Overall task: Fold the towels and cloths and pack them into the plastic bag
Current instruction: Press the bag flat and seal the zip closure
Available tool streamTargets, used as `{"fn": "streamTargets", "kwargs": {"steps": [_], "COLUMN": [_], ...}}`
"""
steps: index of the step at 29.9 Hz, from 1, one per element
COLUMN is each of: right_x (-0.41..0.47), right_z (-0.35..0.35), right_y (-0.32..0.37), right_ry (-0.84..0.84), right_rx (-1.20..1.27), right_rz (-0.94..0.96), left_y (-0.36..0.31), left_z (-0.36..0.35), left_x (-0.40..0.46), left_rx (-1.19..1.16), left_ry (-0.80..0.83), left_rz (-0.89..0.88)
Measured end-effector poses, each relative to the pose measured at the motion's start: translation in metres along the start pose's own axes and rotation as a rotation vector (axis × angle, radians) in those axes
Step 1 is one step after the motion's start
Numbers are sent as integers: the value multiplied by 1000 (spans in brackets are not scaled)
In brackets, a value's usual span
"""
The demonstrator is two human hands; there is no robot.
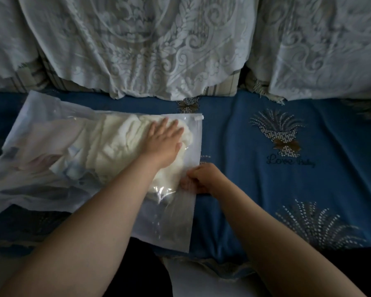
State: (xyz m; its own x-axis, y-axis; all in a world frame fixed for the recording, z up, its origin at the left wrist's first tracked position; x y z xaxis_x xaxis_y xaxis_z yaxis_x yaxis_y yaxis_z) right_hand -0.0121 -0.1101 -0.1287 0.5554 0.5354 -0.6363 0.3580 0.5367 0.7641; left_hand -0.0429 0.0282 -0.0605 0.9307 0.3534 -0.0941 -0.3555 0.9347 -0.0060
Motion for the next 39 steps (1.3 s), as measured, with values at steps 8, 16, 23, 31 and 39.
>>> {"fn": "streamTargets", "kwargs": {"steps": [8, 16, 23, 31, 39], "right_x": [38, 70, 82, 115, 116], "right_z": [39, 26, 52, 66, 71], "right_y": [45, 70, 79, 96, 89], "right_ry": [-237, -175, -561, -458, -339], "right_rx": [212, 115, -377, -62, -58], "right_rz": [199, 149, 278, 241, 341], "left_y": [3, -1, -11, -9, -11], "left_z": [-25, -30, -29, -15, -14], "left_x": [12, 20, 34, 70, 134], "left_rx": [-44, -78, -57, -231, -478], "left_ry": [-35, -20, 28, -23, -229], "left_rz": [-7, -43, -49, -8, 89]}}
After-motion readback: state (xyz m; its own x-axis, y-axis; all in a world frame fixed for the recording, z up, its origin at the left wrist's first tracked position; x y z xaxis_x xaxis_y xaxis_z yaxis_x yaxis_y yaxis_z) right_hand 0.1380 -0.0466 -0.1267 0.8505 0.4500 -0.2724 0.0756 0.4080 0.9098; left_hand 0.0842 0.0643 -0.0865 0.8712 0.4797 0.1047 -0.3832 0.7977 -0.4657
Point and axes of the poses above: each hand's wrist, its own x-axis towards the middle knuckle, its own z-axis out of the back of the hand, y = z × x, the point moved 4 cm from there along x, towards the middle knuckle, and after that the axes turned 7 degrees about -x, right-handed, at the moved point
